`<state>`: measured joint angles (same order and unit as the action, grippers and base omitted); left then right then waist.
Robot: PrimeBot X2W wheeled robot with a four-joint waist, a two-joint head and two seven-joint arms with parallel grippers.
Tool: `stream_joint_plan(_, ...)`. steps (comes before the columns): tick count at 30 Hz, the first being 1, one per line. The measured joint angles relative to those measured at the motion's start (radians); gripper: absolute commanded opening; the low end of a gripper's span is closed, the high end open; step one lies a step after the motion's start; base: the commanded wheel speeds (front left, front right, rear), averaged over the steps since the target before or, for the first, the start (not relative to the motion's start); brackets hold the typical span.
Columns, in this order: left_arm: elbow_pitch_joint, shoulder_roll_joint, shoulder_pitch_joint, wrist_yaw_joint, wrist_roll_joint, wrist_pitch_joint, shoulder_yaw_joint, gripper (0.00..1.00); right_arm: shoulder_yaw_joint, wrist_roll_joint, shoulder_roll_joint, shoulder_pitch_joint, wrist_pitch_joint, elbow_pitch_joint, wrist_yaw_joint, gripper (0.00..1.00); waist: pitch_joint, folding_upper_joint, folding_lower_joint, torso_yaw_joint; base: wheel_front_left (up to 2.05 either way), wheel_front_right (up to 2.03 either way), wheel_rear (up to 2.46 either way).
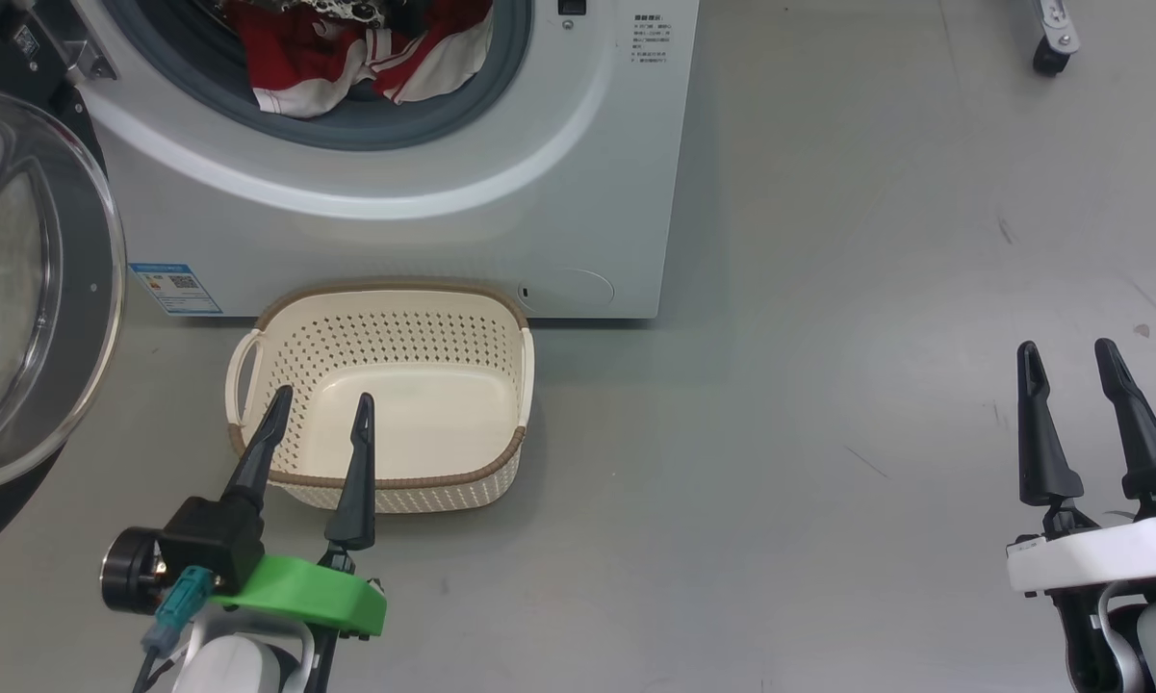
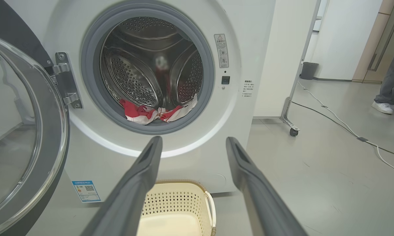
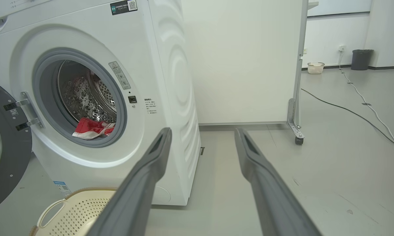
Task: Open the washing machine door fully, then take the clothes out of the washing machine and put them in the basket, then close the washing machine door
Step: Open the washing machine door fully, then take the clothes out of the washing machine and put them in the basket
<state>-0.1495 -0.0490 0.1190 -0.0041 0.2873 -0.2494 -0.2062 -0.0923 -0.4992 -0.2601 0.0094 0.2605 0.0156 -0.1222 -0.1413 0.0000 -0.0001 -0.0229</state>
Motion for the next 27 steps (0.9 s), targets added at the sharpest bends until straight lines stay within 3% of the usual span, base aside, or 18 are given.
stream_joint_plan(27,0.033,0.003,-0.006,0.032,0.000,0.000,-0.010,1.00,-0.004,0.000,0.000,0.000,0.000,0.000,0.000,1.00,-0.013,0.0000,0.0000,-0.011,0.00,0.00,0.00)
